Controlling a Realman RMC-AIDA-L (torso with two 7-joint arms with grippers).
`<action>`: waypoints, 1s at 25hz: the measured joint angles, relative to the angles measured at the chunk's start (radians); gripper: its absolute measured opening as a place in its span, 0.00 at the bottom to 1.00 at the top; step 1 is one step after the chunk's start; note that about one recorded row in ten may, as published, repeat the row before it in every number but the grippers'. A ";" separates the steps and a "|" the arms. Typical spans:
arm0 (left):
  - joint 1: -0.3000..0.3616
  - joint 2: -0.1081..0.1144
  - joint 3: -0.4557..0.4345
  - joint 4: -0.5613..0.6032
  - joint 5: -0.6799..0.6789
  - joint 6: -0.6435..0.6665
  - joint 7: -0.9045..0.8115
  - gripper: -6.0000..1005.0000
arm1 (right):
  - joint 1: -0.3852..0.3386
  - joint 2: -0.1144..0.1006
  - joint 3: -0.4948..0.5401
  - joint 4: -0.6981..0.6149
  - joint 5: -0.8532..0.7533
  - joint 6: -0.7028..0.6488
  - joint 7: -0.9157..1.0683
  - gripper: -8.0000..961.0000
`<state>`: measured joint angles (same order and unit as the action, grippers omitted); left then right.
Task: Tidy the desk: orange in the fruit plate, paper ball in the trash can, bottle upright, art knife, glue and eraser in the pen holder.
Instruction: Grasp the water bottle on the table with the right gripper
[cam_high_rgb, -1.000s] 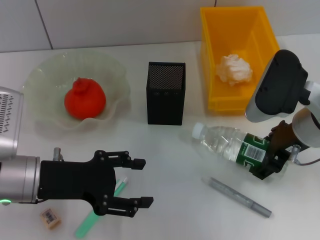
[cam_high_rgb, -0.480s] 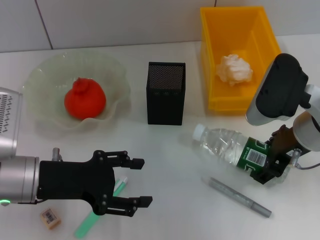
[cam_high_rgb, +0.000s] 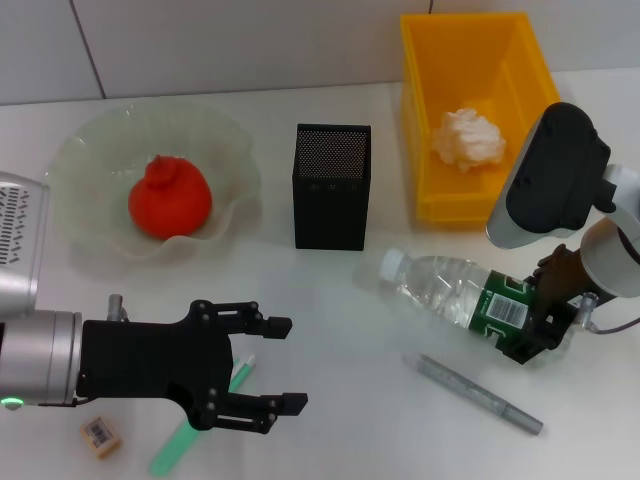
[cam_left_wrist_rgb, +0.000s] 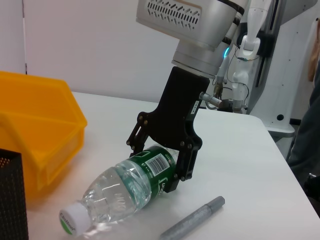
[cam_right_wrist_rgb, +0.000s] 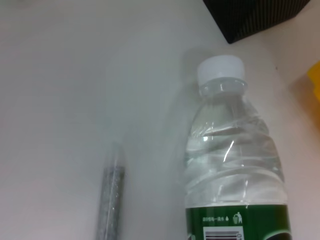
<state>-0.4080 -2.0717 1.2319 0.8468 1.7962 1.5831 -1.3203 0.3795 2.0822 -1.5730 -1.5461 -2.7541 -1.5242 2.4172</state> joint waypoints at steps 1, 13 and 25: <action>0.000 0.000 0.000 0.000 0.000 0.000 0.000 0.80 | 0.003 0.000 -0.001 0.003 0.000 0.001 0.000 0.82; 0.001 0.000 -0.009 0.000 0.003 0.000 0.000 0.80 | 0.069 0.001 -0.003 0.093 0.001 0.053 0.006 0.82; 0.006 0.001 -0.007 0.000 0.003 -0.009 0.002 0.80 | 0.085 0.004 -0.020 0.119 0.002 0.056 0.027 0.82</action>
<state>-0.4022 -2.0708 1.2253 0.8468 1.7994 1.5738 -1.3187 0.4647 2.0860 -1.5928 -1.4268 -2.7523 -1.4685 2.4447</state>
